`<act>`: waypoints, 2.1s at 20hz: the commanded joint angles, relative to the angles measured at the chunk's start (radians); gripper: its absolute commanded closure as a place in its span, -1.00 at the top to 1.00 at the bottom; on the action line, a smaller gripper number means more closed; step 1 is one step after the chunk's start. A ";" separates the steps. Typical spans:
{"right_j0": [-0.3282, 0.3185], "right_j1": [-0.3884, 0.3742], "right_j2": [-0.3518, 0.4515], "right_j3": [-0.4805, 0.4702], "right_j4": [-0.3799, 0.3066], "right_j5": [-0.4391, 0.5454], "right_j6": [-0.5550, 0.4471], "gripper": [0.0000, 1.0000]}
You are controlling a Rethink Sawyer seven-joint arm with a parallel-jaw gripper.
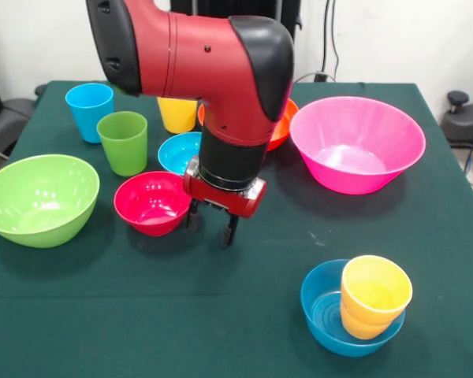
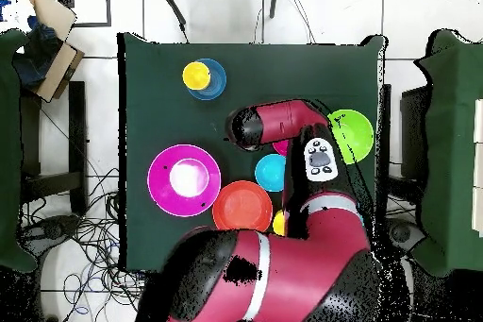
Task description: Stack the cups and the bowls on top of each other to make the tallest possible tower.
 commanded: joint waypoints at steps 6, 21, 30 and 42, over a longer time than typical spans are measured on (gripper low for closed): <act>-0.030 -0.102 0.078 0.102 0.045 0.030 -0.097 1.00; -0.096 -0.211 0.175 0.227 0.105 0.045 -0.153 1.00; -0.062 -0.138 0.112 0.187 0.041 -0.024 -0.084 1.00; 0.010 -0.072 0.001 0.128 -0.026 -0.065 0.003 1.00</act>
